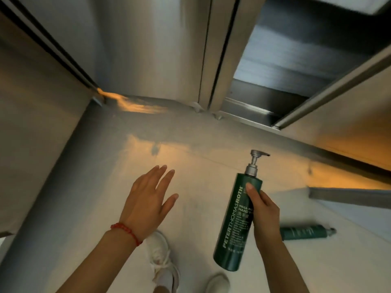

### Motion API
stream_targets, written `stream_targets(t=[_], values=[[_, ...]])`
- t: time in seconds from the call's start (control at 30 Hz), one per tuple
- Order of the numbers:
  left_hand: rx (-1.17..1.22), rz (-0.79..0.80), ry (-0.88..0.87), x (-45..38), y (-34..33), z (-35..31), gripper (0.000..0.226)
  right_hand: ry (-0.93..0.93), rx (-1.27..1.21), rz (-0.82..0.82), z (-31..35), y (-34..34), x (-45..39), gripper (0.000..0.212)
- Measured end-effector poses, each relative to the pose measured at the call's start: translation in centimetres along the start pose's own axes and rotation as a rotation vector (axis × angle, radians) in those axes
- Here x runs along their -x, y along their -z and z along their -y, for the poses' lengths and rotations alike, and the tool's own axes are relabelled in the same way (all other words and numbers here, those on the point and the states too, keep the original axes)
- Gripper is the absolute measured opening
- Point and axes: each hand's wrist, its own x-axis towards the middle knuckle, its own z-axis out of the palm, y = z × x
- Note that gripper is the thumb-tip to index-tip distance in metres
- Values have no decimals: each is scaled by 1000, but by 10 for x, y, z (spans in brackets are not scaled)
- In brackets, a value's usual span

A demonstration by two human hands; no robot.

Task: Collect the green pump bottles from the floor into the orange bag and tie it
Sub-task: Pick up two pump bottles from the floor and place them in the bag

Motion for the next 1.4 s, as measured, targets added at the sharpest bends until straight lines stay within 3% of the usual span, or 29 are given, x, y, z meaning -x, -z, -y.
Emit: stream_targets(t=[0.27, 0.57, 0.9, 1.0, 1.2, 1.4], values=[[-4, 25, -237, 12, -12, -155, 69, -9, -185, -170, -7, 142, 48, 18], [-104, 137, -490, 25, -36, -275, 72, -91, -378, -468, -47, 275, 104, 23], [-182, 227, -826, 11, -87, -378, 61, -88, -641, -734, -101, 355, 120, 28], [-160, 249, -839, 0, -120, -403, 50, -102, -727, -778, -127, 373, 111, 28], [-138, 285, -826, -27, -201, -448, 50, -136, -786, -824, -188, 422, 77, 26], [4, 445, -578, -73, -308, -466, 47, -183, -820, -821, -259, 445, 21, 28]])
